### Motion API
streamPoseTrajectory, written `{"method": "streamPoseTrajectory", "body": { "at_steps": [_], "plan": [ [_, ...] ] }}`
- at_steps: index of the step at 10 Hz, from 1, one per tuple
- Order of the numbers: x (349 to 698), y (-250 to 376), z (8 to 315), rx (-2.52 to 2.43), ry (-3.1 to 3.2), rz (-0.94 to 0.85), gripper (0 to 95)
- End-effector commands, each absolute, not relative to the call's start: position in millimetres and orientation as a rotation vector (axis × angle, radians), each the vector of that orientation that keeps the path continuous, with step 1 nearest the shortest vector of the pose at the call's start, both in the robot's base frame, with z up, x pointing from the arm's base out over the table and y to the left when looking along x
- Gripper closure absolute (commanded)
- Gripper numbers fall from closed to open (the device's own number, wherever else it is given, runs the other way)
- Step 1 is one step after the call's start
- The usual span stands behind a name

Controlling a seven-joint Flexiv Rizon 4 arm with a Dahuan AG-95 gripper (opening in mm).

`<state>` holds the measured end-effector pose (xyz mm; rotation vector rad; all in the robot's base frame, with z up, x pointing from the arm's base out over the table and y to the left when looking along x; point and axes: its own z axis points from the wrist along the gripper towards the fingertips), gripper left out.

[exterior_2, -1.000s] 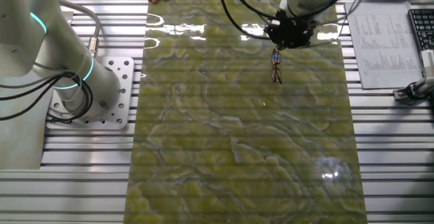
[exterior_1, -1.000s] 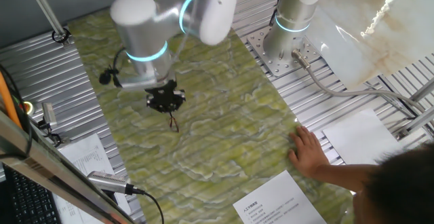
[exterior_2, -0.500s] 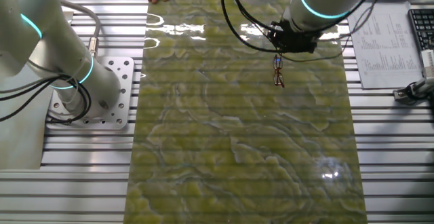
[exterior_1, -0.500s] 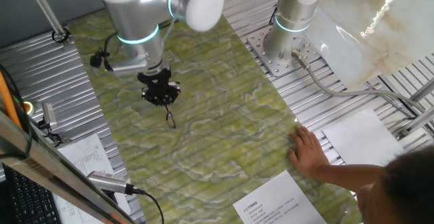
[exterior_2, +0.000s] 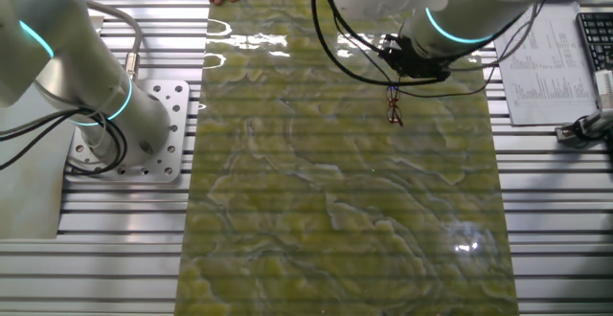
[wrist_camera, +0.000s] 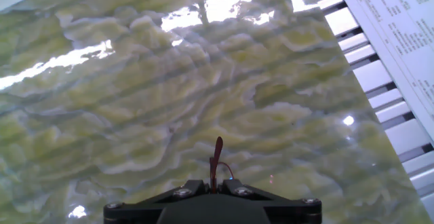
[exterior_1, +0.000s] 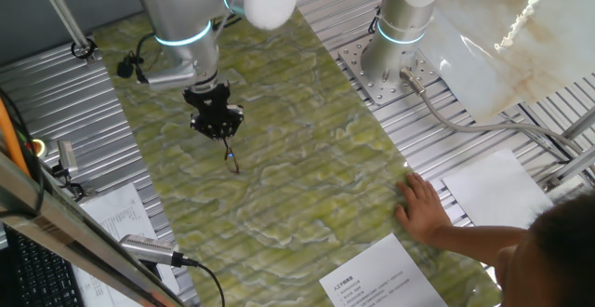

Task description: Unfold the leg of the glasses (with one hand)

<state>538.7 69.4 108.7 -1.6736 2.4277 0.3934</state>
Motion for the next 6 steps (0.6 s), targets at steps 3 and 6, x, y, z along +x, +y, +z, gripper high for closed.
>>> {"method": "streamPoseTrajectory", "body": {
  "at_steps": [3,6],
  "plan": [
    [539.0,64.6,116.8,-1.653,2.408,0.428,95.0],
    [538.3,64.0,122.0,-1.616,2.382,0.465,95.0]
  ]
}}
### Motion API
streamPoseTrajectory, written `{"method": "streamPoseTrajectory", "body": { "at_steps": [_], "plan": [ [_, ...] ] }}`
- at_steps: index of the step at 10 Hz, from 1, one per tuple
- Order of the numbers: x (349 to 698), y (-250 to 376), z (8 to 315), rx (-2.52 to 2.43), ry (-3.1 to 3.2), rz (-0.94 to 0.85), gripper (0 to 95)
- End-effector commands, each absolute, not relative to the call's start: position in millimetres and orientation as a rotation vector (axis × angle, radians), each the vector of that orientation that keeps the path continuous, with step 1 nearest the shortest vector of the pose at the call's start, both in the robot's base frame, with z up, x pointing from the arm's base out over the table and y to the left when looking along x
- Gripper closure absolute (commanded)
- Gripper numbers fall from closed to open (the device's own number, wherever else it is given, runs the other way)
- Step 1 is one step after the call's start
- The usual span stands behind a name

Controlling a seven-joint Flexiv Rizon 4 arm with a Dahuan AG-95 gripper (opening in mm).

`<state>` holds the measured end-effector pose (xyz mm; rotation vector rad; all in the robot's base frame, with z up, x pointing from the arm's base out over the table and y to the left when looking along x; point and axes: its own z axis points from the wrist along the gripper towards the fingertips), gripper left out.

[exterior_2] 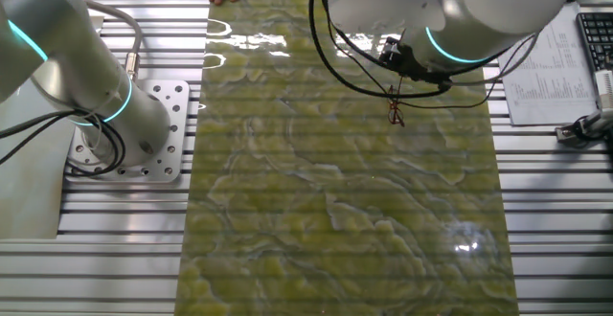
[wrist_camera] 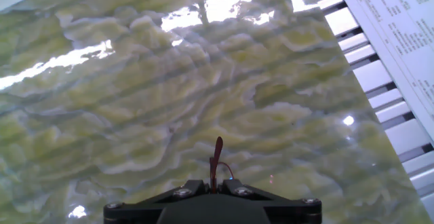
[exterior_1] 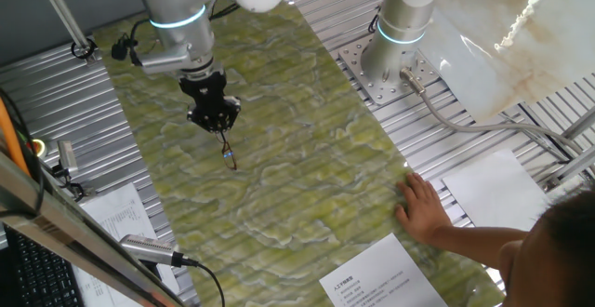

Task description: Unfold the leg of the glasses (with one hand)

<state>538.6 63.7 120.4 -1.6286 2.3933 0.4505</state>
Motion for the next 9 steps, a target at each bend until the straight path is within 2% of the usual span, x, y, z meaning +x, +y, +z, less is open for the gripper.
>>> {"method": "streamPoseTrajectory", "body": {
  "at_steps": [1,9],
  "plan": [
    [538.2,63.3,123.2,-1.603,2.371,0.478,95.0],
    [536.5,63.6,132.1,-1.468,2.26,0.546,95.0]
  ]
}}
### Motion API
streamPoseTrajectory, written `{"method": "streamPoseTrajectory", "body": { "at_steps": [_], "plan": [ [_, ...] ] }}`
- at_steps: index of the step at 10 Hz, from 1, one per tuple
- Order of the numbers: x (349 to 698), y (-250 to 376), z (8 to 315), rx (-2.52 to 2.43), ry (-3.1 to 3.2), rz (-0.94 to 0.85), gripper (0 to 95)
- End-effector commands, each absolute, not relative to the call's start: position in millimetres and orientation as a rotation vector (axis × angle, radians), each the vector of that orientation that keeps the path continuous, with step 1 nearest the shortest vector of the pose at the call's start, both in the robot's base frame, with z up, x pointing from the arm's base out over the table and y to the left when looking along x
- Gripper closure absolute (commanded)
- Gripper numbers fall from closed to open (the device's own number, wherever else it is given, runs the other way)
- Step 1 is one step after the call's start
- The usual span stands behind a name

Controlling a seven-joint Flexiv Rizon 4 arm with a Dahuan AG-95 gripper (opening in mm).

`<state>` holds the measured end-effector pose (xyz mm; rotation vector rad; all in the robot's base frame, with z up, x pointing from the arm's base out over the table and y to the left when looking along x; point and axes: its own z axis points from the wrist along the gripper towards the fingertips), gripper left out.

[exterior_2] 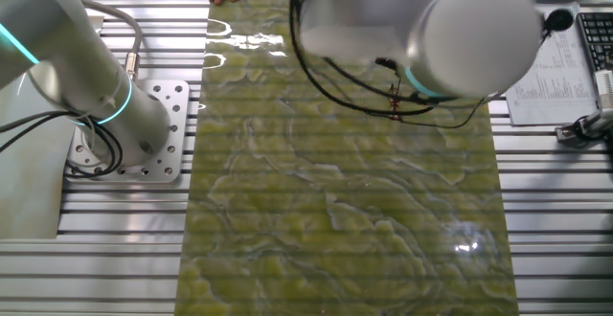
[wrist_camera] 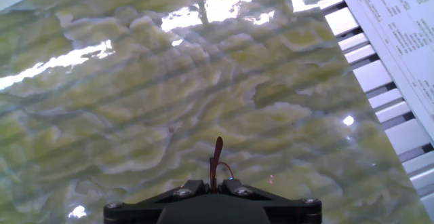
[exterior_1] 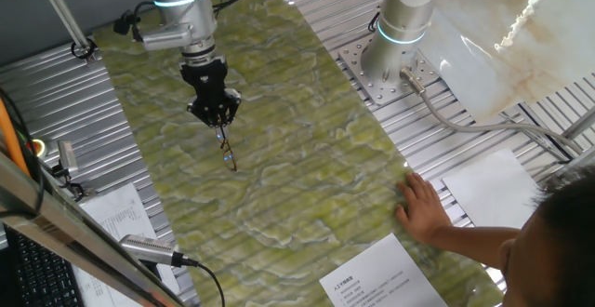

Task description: Unfold the leg of the glasses (with one hand)

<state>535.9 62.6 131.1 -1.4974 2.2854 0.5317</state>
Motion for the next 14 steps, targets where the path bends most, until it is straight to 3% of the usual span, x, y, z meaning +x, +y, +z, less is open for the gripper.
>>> {"method": "streamPoseTrajectory", "body": {
  "at_steps": [1,14],
  "plan": [
    [536.5,63.7,132.5,-1.457,2.253,0.552,95.0],
    [539.4,74.2,144.3,-1.377,2.197,0.596,95.0]
  ]
}}
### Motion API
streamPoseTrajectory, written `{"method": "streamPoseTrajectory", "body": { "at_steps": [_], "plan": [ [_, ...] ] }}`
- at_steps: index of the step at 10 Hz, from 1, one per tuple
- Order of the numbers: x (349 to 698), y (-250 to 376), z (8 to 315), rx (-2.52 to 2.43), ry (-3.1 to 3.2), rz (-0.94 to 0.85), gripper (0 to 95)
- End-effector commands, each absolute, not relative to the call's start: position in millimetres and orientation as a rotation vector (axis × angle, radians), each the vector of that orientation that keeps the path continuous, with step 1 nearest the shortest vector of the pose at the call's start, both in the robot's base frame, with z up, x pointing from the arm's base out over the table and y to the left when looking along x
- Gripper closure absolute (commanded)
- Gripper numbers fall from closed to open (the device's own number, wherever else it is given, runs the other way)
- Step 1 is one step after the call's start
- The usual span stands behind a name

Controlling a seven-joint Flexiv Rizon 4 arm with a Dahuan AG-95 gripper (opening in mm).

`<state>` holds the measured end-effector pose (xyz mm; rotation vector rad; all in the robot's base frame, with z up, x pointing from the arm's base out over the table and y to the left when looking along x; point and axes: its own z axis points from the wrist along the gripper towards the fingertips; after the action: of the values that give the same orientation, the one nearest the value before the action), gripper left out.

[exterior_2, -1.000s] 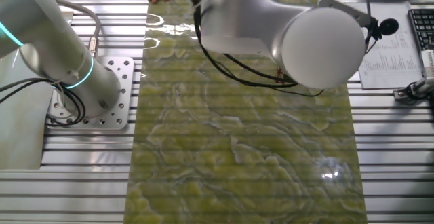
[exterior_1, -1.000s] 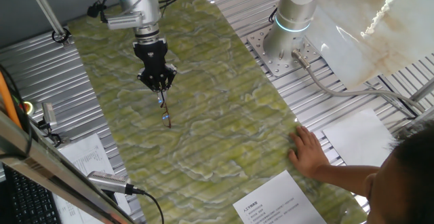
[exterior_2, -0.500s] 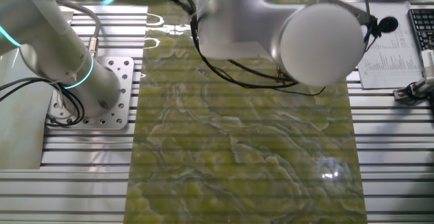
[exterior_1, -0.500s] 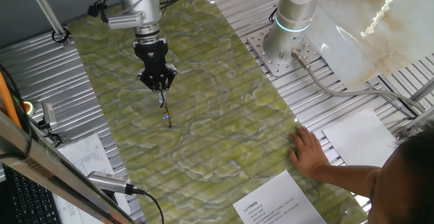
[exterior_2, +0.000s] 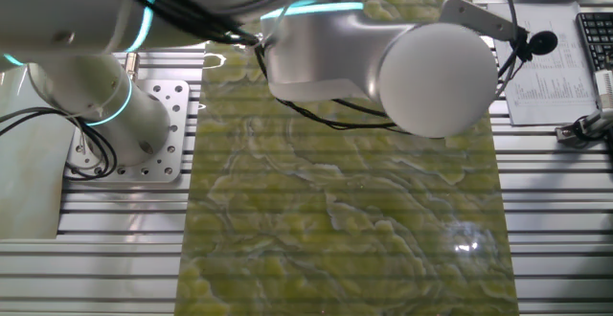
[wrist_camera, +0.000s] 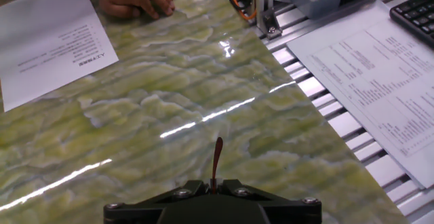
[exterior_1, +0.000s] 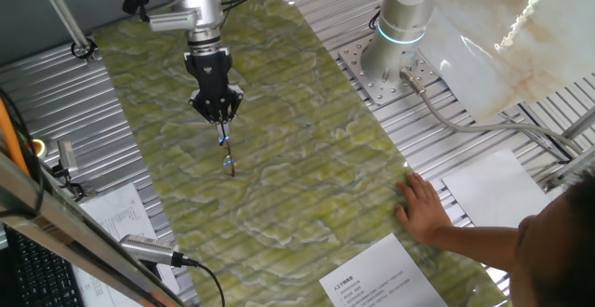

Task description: Unfold the leg of the glasses (with one hand)

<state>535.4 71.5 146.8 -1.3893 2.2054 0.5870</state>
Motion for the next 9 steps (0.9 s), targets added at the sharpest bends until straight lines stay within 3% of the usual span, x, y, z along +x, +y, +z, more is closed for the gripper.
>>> {"method": "streamPoseTrajectory", "body": {
  "at_steps": [1,3,4,9],
  "plan": [
    [539.6,76.5,143.6,-1.368,2.19,0.599,95.0],
    [539.7,78.8,142.5,-1.363,2.196,0.592,95.0],
    [539.7,79.2,142.0,-1.369,2.199,0.583,76.0],
    [540.2,80.0,139.7,-1.373,2.208,0.564,76.0]
  ]
}}
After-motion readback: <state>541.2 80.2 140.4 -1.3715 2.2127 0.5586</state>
